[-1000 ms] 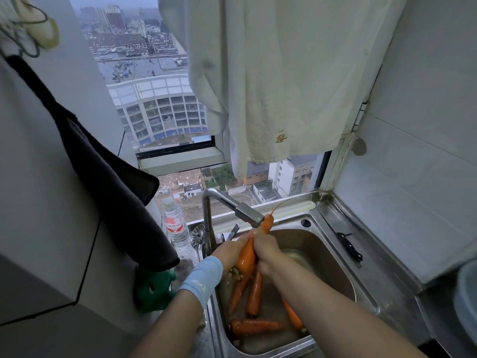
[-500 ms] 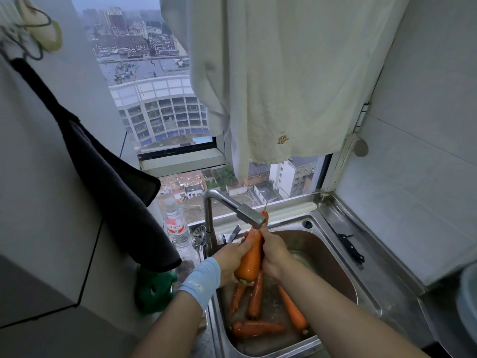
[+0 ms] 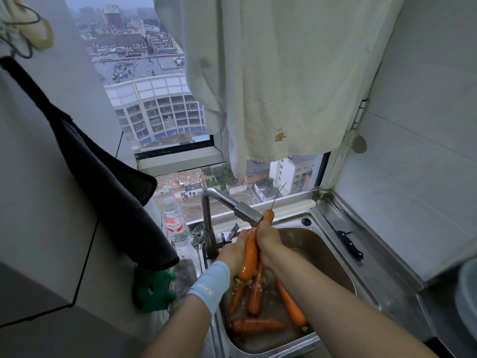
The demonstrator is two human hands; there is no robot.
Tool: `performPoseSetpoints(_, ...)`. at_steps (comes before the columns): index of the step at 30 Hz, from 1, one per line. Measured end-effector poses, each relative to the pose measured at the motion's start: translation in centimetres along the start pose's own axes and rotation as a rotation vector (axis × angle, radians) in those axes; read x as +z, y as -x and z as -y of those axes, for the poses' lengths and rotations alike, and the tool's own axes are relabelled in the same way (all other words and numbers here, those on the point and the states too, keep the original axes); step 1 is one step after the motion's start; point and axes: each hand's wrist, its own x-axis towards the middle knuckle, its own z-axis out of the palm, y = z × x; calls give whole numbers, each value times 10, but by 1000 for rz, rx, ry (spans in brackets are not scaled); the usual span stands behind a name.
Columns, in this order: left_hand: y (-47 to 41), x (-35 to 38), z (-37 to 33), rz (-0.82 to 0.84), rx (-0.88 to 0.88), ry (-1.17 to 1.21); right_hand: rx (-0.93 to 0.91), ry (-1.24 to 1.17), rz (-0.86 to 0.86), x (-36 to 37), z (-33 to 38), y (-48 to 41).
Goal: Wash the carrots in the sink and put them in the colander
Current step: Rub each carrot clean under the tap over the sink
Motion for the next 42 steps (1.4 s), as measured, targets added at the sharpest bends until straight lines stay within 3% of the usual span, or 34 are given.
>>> performPoseSetpoints(3,-9,-9,3,33,-52,27,43,-33,25,-2,0,-2)
performPoseSetpoints(7,-5,-13,-5,91,113,-38,-18,-128,100,3,-8,3)
performPoseSetpoints(10,-7,-11,0,49,95,0,-69,-166,196,4,-13,1)
performPoseSetpoints(13,-15,-7,11,27,108,37,-124,-27,202,1,-19,3)
performPoseSetpoints(19,-19,9,21,133,91,37,-167,204,28,0,-25,-6)
performPoseSetpoints(28,-26,14,28,117,44,124,-127,133,214,-17,-30,-7)
performPoseSetpoints(34,-21,17,18,257,48,80,-137,115,1,-15,-28,-14)
performPoseSetpoints(37,-21,18,15,224,80,7,-147,112,-40,-13,-26,-19)
performPoseSetpoints(42,-25,15,18,143,48,82,-87,99,183,-18,-30,-24)
